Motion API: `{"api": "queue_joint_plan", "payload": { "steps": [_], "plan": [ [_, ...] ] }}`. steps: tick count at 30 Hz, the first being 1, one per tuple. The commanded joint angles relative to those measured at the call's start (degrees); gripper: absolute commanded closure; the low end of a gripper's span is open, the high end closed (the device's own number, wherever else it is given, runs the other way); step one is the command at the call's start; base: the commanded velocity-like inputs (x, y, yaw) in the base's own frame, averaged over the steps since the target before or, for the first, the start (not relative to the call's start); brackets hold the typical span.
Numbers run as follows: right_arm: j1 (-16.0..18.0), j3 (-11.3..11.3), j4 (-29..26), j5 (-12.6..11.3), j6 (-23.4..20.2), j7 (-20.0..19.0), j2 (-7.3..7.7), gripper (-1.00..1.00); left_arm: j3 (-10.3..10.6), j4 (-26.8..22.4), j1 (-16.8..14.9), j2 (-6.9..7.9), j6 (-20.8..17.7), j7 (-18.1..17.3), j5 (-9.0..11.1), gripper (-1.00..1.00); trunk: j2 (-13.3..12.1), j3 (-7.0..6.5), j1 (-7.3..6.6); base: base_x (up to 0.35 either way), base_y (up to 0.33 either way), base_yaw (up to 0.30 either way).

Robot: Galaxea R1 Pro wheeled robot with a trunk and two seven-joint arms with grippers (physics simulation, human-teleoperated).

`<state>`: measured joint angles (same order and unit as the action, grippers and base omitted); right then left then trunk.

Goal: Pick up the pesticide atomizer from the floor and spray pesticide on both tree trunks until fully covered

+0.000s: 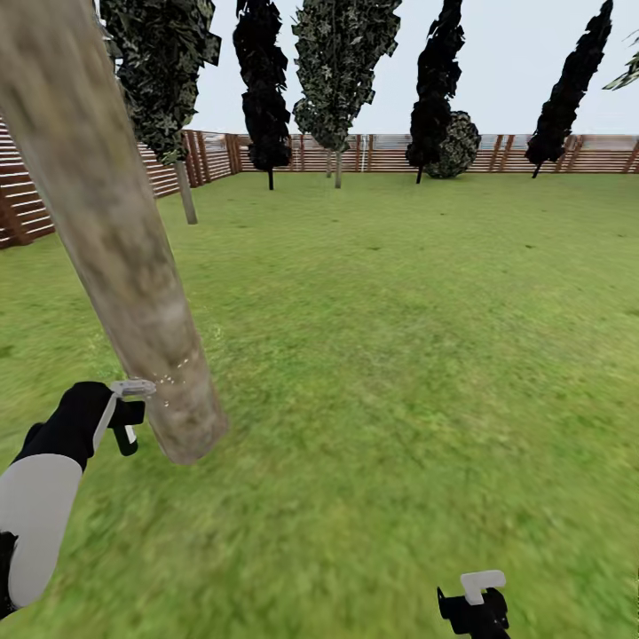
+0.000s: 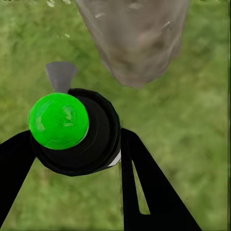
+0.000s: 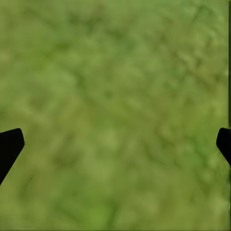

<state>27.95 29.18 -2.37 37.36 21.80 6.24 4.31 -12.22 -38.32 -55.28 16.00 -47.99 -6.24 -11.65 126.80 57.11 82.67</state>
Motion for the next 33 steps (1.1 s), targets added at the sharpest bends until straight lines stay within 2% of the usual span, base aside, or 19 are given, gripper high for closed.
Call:
{"api": "queue_joint_plan", "payload": {
  "steps": [1,14,19,26,33],
  "plan": [
    [0.0,0.0,0.0,0.0,0.0,0.0,0.0,-1.0,0.0,0.0,0.0,-0.02,0.0,0.0,0.0,1.0,0.0,0.0,0.0,0.138,-0.229,0.002],
    [0.0,0.0,0.0,0.0,0.0,0.0,0.0,-1.0,0.0,-0.1,-0.7,0.24,-0.3,0.1,-0.1,1.0,0.0,0.0,0.0,0.013,-0.269,0.0],
    [0.0,0.0,0.0,0.0,0.0,0.0,0.0,-1.0,0.1,-4.1,-0.3,0.17,-3.3,0.1,-0.1,1.0,0.0,0.0,0.0,-0.112,-0.27,0.0],
    [0.0,0.0,0.0,0.0,0.0,0.0,0.0,-1.0,0.1,-4.6,-0.1,0.14,-3.6,0.1,-0.1,1.0,0.0,0.0,0.0,-0.172,-0.261,0.0],
    [0.0,0.0,0.1,0.0,0.0,0.0,-0.01,-1.0,0.2,-4.6,0.2,-0.31,-3.5,3.5,0.0,1.0,0.0,0.0,0.0,0.1,-0.244,0.192]
  ]
}}
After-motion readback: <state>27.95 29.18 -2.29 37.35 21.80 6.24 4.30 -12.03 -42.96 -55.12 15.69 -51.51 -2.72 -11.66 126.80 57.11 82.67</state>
